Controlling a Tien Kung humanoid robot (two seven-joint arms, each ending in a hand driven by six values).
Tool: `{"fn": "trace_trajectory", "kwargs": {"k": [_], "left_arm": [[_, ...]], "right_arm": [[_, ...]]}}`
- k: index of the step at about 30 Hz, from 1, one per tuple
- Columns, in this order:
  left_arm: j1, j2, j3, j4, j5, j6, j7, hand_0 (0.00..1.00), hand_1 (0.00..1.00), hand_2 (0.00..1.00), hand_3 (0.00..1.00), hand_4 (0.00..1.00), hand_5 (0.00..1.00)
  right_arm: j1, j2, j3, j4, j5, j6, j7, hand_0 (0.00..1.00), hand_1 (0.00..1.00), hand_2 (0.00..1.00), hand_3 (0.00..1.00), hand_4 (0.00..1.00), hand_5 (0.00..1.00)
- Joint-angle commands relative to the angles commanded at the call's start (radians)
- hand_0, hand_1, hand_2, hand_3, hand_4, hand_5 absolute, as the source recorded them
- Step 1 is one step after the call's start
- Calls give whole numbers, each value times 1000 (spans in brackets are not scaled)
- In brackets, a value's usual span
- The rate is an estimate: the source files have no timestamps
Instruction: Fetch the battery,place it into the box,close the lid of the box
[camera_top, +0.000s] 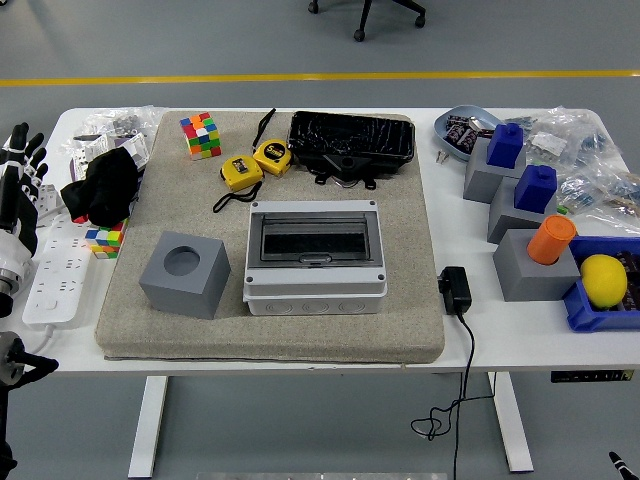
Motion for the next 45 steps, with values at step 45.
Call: {"fn": "trace_trajectory", "kwargs": {"k": [45], "left_arm": [[2,-1,81,-40,10,71,-49,842,813,756,733,998,998]], "right_arm": [[61,-15,-60,14,26,-3,11,797,754,747,772,998,998]]}}
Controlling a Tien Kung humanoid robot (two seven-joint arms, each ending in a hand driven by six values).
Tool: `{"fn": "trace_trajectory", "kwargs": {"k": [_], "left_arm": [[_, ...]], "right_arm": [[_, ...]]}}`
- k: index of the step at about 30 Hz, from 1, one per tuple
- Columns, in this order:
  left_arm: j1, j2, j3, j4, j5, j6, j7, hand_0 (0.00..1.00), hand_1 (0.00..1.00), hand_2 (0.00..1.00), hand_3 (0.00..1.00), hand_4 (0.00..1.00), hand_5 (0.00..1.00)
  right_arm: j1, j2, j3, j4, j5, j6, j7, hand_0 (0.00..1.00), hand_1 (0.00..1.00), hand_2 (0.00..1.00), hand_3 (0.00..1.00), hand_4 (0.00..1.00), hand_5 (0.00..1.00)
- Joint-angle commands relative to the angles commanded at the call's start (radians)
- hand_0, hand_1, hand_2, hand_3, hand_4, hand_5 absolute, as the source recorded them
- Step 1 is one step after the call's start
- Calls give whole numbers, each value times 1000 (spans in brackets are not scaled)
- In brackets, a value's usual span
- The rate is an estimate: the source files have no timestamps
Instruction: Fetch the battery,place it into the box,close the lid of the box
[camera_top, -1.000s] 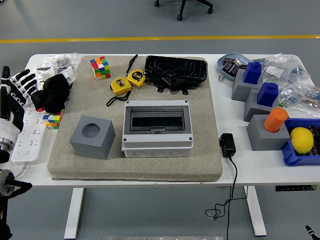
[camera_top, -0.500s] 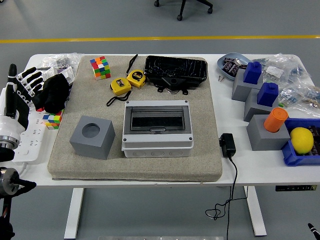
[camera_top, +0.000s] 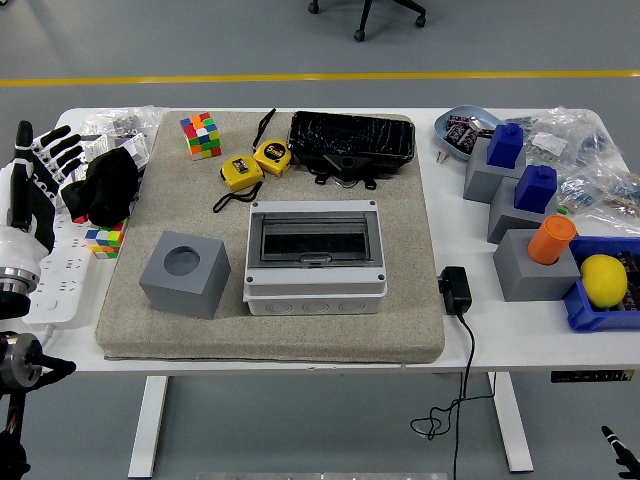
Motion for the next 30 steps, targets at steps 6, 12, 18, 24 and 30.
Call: {"fn": "trace_trajectory", "kwargs": {"k": [6,12,18,24,30], "left_arm": [[6,-6,4,4,-7,17,-12,853,833,772,733,998,998],[1,-12,23,-6,-9,15,-12,848,834,777,742,998,998],[2,-7,47,-10,-15,11,-11,832,819,769,740,998,998],[-2,-8,70,-13,-20,4,-6,827,816,767,742,998,998],[5,-2,61,-20,-35,-2,-5,814,802,758,738,998,998]], "right_arm": [[-5,-2,5,2,-10,-8,-4,798,755,748,771,998,998],[-2,-19,5,6,-25,-18,-8,801,757,748,773,998,998],[19,-33,32,29,-57,-18,-13,803,759,749,778,998,998],[31,-31,23,24,-48,-20,-12,803,762,753,779,998,998],[30,-33,11,22,-37,-19,-9,802,761,754,779,998,998]]}}
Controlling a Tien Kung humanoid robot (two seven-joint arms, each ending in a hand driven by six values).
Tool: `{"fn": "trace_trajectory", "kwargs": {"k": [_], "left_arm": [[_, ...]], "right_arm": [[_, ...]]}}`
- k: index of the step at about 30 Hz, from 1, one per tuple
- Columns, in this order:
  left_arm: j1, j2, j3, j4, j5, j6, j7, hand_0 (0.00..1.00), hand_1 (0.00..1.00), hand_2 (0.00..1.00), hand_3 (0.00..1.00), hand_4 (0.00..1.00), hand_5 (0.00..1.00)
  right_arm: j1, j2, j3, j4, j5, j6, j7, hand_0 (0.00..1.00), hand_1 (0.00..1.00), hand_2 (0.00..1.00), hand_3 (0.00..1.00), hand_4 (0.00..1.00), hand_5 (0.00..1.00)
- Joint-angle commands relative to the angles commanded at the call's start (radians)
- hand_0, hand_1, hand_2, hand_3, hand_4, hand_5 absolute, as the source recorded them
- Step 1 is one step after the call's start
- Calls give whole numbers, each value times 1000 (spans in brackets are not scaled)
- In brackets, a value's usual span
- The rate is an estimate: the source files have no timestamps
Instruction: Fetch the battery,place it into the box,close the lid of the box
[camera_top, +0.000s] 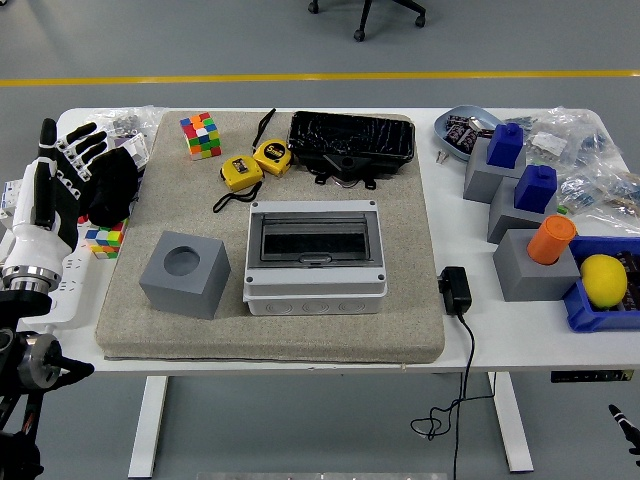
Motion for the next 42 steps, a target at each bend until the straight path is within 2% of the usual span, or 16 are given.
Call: {"fn": "trace_trajectory", "kwargs": {"k": [10,11,15,21,22,23,28,29,31,34,35,37,39,40,41,42], "left_arm": [[2,5,-5,9,17,-10,5,817,805,761,739,998,984],[1,4,1,10,18,-10,6,815,802,759,739,998,878],[0,0,17,7,29,-8,9,815,802,759,739,998,878],[3,-5,40,14,28,2,9,811,795,754,734,998,876],[4,-6,41,13,29,2,10,811,795,754,734,998,876],[5,-6,42,13,30,3,10,806,792,752,732,998,869],[13,-8,48,12,30,2,12,806,792,752,732,998,869],[13,-9,48,12,30,2,13,799,788,751,732,998,876],[15,-10,48,12,30,2,12,799,788,751,732,998,876],[15,-9,47,13,29,1,13,799,788,751,732,998,876],[15,-9,47,12,29,1,13,797,787,748,730,998,886],[14,-9,46,13,28,1,15,797,787,748,730,998,886],[14,-10,45,13,27,1,15,797,787,748,730,998,886],[14,-10,45,13,26,0,15,797,787,748,730,998,886],[14,-11,46,13,26,0,16,795,783,747,727,998,911],[15,-11,46,13,26,-1,16,795,783,747,727,998,911]], "right_arm": [[-3,-1,0,-6,-12,-1,-2,818,764,755,783,998,998],[-6,-1,-6,-8,-13,-2,-4,838,779,765,788,998,998],[-20,-2,-54,-10,4,-13,-2,838,779,765,788,998,998],[-36,-21,-205,0,69,-53,29,836,793,786,812,998,998],[-39,-22,-219,0,79,-52,29,836,793,786,812,998,998],[-41,-21,-228,-2,84,-48,26,960,861,826,861,998,998],[-54,-9,-283,-32,81,16,-37,960,861,826,861,998,998],[-56,-7,-290,-37,79,26,-47,998,980,919,939,998,996],[-60,-4,-272,-41,46,41,-71,998,980,919,939,998,996],[-61,-3,-192,-41,-67,19,-83,998,980,919,939,998,996],[-61,-3,-183,-41,-91,15,-84,998,976,937,998,996,351],[-60,-4,-199,-41,-91,14,-89,998,976,937,998,996,351],[-57,-5,-196,-41,-80,44,-120,998,976,937,998,996,351],[-56,-5,-160,-41,-103,63,-140,998,976,937,998,996,351],[-56,-5,-124,-41,-131,74,-156,998,998,998,998,998,998],[-55,-4,-90,-41,-161,79,-169,998,998,998,998,998,998]]}}
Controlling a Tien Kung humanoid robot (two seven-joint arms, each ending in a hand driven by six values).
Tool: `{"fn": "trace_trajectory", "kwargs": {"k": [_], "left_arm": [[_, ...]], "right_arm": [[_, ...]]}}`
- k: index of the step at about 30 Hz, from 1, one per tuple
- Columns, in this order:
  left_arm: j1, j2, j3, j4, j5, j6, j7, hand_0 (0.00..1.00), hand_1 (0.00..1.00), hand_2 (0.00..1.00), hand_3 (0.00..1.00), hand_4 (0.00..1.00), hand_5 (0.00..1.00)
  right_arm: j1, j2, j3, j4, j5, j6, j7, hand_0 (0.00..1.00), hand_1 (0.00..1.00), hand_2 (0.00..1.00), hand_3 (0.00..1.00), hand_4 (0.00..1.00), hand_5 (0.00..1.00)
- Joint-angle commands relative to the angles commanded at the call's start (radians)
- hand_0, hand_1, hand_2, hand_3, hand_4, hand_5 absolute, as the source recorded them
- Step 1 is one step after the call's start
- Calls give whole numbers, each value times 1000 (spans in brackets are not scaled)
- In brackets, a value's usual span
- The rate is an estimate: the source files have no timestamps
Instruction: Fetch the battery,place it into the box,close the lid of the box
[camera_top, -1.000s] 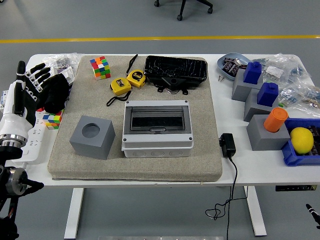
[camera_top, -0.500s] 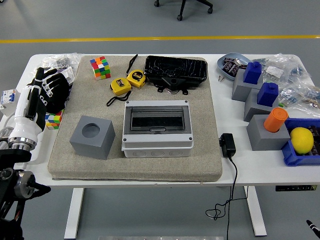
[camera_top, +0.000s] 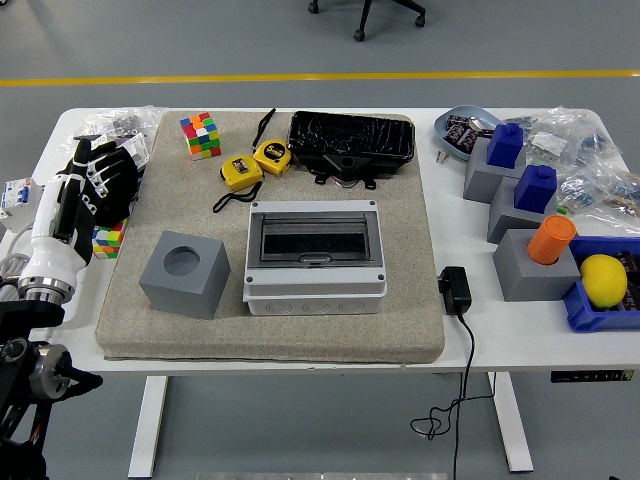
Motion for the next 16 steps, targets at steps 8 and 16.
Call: {"fn": "trace_trajectory", "kwargs": {"k": [8,16], "left_arm": [[4,-4,-5,0,-2,0,1,797,781,745,725,998,918],[6,-10,-7,0,-5,1,2,796,779,744,724,998,927]], "right_arm": [[-3,2,17,0,-150,30,-51,998,998,998,998,998,982],[-11,5,90,0,-147,31,-60,998,998,998,998,998,998]]}}
